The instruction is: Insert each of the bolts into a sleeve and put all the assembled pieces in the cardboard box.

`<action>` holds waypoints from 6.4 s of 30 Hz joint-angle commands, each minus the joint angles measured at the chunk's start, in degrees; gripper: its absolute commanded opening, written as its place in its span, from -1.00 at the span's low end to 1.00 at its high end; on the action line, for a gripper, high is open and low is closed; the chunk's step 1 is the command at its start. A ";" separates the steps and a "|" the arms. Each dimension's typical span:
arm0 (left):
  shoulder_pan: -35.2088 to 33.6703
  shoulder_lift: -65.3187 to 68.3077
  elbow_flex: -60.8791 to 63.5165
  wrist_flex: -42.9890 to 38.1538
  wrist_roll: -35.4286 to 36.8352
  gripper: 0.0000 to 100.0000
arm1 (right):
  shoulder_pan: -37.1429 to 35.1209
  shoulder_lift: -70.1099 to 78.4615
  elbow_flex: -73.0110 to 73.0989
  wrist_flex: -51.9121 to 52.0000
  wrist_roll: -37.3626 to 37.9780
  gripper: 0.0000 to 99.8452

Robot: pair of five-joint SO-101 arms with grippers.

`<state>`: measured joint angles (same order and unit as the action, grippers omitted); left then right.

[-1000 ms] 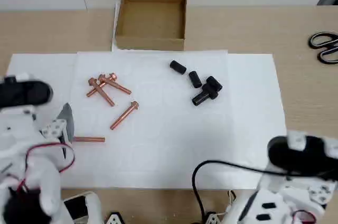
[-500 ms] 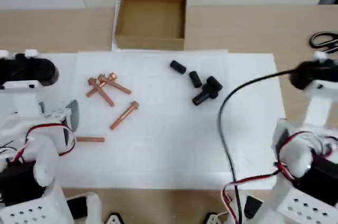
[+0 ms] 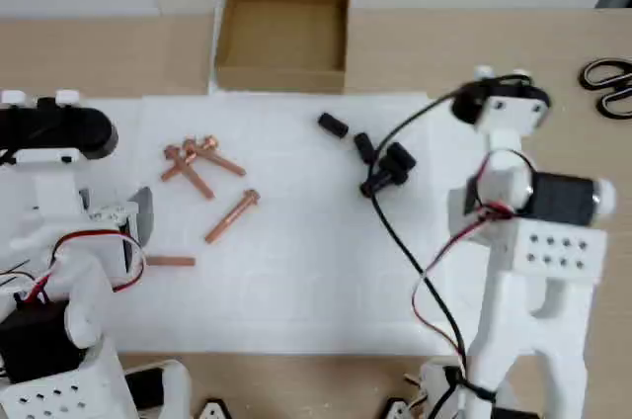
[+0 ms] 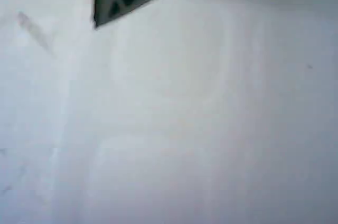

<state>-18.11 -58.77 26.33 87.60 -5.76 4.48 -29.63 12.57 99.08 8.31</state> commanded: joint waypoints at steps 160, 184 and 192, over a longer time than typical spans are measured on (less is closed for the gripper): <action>-0.18 0.09 12.44 -5.89 -0.09 -0.56 | -19.47 27.74 8.97 -20.35 5.45 -0.77; -0.18 0.09 12.53 -5.98 -0.09 -0.56 | -19.74 38.55 8.70 -22.64 5.36 -0.76; -0.18 0.09 12.53 -5.98 -0.09 -0.56 | -19.74 38.64 8.70 -23.25 5.89 -0.87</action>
<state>-18.11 -58.68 39.08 81.45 -5.76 -15.56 8.35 21.45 77.36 14.20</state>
